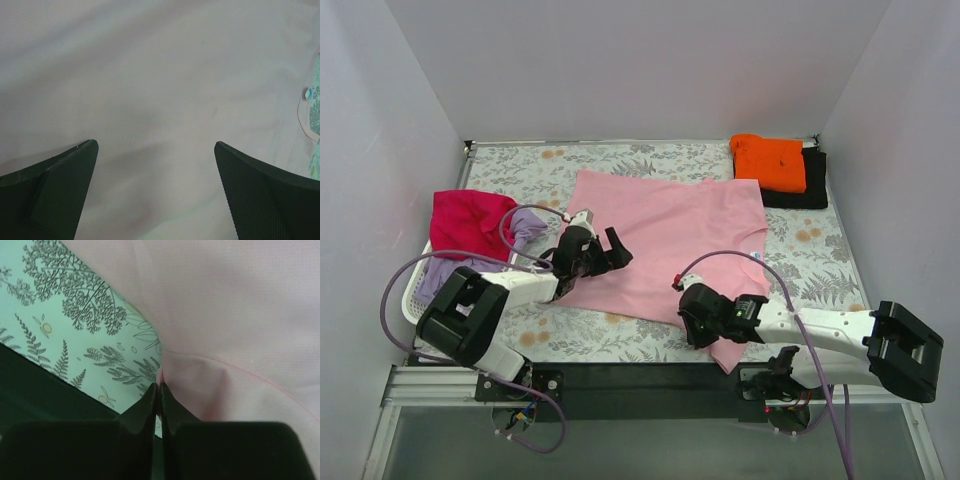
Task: Fold and stack the t-shirts
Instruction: Flatten the tshirt out
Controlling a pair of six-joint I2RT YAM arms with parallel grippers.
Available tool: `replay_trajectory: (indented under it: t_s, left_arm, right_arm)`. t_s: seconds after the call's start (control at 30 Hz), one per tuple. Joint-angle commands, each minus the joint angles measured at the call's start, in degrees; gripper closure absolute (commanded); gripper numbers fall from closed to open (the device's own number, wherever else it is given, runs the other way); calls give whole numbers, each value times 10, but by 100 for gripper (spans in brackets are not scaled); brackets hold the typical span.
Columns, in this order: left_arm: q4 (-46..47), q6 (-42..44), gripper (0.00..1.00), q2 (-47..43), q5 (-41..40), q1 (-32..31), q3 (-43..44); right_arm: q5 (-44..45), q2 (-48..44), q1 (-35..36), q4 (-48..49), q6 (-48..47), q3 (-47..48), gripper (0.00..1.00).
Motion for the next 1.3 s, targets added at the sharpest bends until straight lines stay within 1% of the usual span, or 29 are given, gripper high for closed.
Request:
replay_trajectory:
  t_s: [0.0,0.1,0.13,0.23,0.27,0.3,0.33,0.37,0.43,0.47,0.53,0.57,0.63,0.67,0.7,0.77,0.8,0.87,0.9,1.0,1.03,1.1,1.13,1.2,1.27]
  left_arm:
    - [-64,-15,3,-35,-21,-2,-50]
    - [-80,-20,3,-71,-21,-6,-66]
    - [-92,-21,4,-91,-39,-7,-75]
    - [-107,-22,3,-133,-44,-7,-89]
    - [-118,-22,3,-143,-46,-7,-90]
    - [-124,-23,3,-153,-48,-7,-90]
    - [-128,-23,3,-162,-49,-7,-89]
    - [-132,-23,3,-182,-50,-8,-86]
    - [-133,-21,3,-204,-54,-9,-79]
    - [-135,-20,3,-206,-57,-8,-67]
    - [-137,-14,2,-208,-58,-8,-51]
    - [-137,-13,2,-206,-58,-8,-33]
    - [-134,-6,2,-196,-58,-8,-16]
    - [-133,-2,2,-190,-58,-8,2]
    - [-132,1,2,-178,-59,-8,8]
    - [-124,9,2,-161,-65,-8,29]
    - [-122,11,2,-143,-66,-8,35]
    - [-107,13,2,-127,-67,-7,42]
    - [-103,13,2,-119,-65,-8,48]
    - [-76,16,2,-78,-62,-7,58]
    - [-73,16,2,-68,-60,-7,62]
    - [-71,20,2,-46,-59,-7,68]
    - [-68,20,2,-39,-58,-7,72]
    - [-66,23,2,-25,-60,-7,74]
    - [-66,23,2,-18,-62,-7,75]
  right_arm:
    - [-19,1,36,-43,38,22,99]
    - [-11,-7,56,-66,51,37,99]
    - [-8,-14,66,-78,57,44,99]
    - [-5,-26,74,-93,59,54,99]
    - [9,-35,74,-97,56,64,99]
    - [20,-39,74,-100,53,73,91]
    - [36,-43,74,-105,48,82,81]
    - [76,-49,74,-116,39,95,56]
    - [124,-53,72,-124,27,137,40]
    - [169,-55,70,-126,10,151,28]
    - [215,-56,51,-126,-9,184,22]
    - [257,-54,40,-120,-27,191,20]
    - [275,-51,-9,-93,-63,201,19]
    - [269,-49,-31,-75,-98,201,19]
    - [260,-46,-81,-34,-114,199,19]
    - [228,-29,-132,7,-143,192,19]
    - [219,-21,-178,45,-162,191,19]
    - [197,14,-218,81,-180,190,19]
    - [186,28,-254,114,-191,192,19]
    - [145,87,-309,166,-202,203,18]
    - [138,120,-321,194,-207,208,19]
    - [116,155,-344,203,-209,230,19]
    - [101,190,-350,228,-211,238,19]
    - [87,245,-364,236,-216,265,20]
    - [80,275,-374,242,-224,292,21]
